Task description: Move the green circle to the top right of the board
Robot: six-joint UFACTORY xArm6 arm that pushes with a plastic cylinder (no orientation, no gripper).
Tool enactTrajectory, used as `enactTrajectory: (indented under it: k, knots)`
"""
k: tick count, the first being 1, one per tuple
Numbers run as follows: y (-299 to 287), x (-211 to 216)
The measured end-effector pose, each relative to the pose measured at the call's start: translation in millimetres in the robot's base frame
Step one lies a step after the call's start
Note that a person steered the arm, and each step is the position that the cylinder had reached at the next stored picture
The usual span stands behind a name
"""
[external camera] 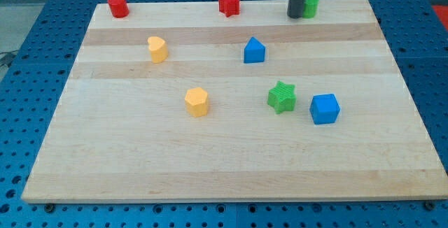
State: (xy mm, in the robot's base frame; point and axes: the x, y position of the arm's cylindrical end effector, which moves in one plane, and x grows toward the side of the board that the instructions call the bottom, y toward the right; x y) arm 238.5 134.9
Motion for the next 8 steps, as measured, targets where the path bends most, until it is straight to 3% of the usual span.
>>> enactTrajectory:
  k: [2,8]
  knots:
    - [-25,-16]
    - [53,-18]
